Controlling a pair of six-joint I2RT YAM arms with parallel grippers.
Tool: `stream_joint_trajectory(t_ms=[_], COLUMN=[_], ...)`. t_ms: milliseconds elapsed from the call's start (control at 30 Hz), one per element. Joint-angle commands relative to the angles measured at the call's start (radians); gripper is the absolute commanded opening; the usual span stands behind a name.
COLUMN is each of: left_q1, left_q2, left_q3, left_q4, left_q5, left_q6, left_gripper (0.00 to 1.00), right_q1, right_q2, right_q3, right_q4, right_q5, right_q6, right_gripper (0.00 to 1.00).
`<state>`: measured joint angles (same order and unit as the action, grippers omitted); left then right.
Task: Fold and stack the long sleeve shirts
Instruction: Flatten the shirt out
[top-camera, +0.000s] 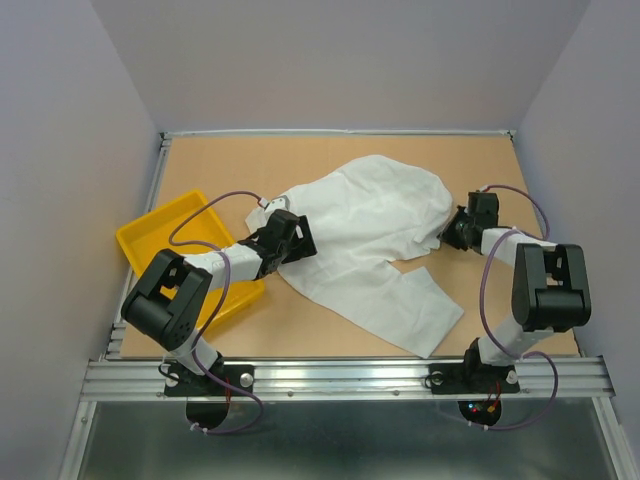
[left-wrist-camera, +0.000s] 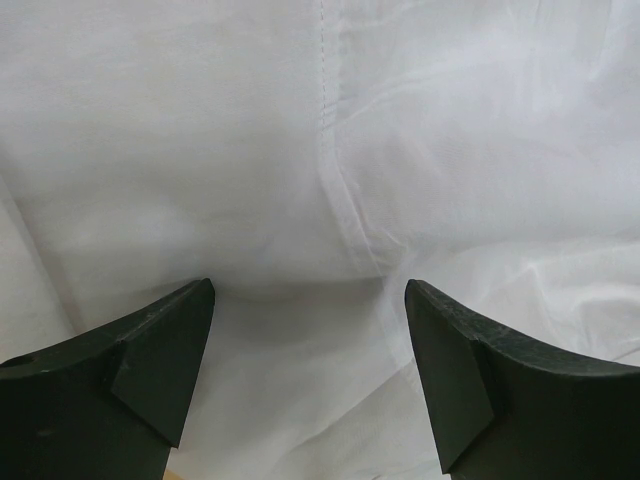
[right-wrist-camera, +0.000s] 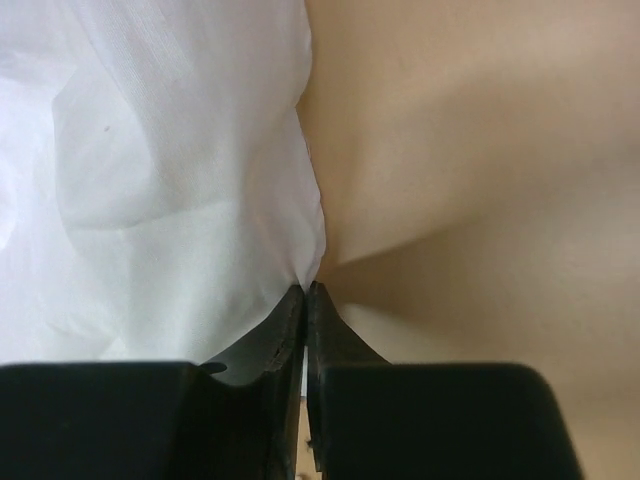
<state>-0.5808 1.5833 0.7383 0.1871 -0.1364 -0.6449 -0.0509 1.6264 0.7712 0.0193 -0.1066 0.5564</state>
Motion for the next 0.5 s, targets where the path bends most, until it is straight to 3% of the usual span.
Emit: stream_joint_trajectory(t_ms=[0,200,367,467], left_q1=[0.001,0.004,0.009,0.009], left_q2=[0.056,0.064,0.057,0.046], left_q3=[-0.051,-0.050,-0.051,-0.057], left_q4=[-0.130,-0.132,-0.150,-0.169], left_q5=[0.009,0.012,0.014,0.026], left_q6=[-0.013,-0.012,-0.010,-0.010], left_gripper=[0.90,0.90,0.90,0.90], right_q1=[0.005,-0.006,-0.084,-0.158], right_q2=[-0.075,-0.118,-0.158,-0.213], right_q3=[0.094,0.163,0.215,0.223], right_q4=[-0.120,-0.257,-0.373,-0.441], right_q5=[0.194,0.447,0.657,0.671], right_q6=[-0.114,-0.174,-0.165,-0.099], right_gripper=[0.04,0.01,0.01,0.01])
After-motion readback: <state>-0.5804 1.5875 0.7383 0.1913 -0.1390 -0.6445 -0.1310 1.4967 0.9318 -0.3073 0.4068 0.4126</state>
